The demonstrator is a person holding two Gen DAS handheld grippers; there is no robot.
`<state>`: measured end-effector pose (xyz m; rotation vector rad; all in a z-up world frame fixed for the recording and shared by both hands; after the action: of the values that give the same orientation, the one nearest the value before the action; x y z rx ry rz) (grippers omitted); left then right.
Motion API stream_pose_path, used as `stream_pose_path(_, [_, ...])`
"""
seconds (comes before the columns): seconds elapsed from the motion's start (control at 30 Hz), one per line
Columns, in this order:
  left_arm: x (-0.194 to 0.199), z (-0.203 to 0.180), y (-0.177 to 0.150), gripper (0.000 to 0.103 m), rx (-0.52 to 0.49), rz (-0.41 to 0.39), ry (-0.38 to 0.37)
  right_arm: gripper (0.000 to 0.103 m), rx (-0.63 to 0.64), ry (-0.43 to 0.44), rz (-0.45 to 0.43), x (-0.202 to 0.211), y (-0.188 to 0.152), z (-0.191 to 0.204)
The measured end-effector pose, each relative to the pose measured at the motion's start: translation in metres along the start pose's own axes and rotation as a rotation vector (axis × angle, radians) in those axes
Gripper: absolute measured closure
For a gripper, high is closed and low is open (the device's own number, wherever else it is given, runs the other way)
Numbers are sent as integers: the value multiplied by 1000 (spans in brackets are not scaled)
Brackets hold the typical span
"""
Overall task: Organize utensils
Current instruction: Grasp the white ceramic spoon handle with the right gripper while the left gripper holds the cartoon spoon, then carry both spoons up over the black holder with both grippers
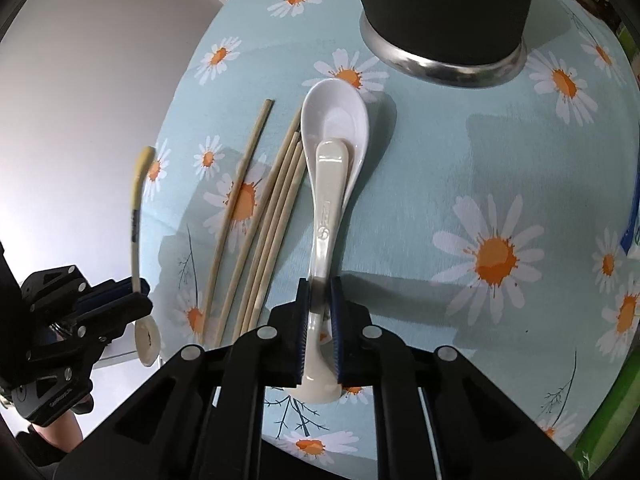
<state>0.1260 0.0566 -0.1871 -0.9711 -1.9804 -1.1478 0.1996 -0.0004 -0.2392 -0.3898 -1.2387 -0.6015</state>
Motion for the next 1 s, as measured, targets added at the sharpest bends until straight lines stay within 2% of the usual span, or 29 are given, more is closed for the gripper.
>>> stream_pose_path(0.23, [0,4,2,97,19,-24,-22,92,-4,-26,27,-3,6,4])
stream_pose_path(0.57, [0,4,6,97,25,-36,-21,94,-3,-5,-7,10,3,0])
stream_pose_path(1.0, [-1,-11,23,97,21,-73,-31,94,25,112,-139,53,-6,1])
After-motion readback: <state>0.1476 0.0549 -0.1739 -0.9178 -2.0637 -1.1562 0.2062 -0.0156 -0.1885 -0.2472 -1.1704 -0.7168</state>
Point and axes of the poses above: each gripper's, at about its wrist camera, not at the fingertips, and x roughly against the way its jaws point, z to its left, y to its top, the point moved 8 cm from there along -x, roughly the way its jaws point, and after that the axes turned 6 degrees about -y, right-handed, at the moved point
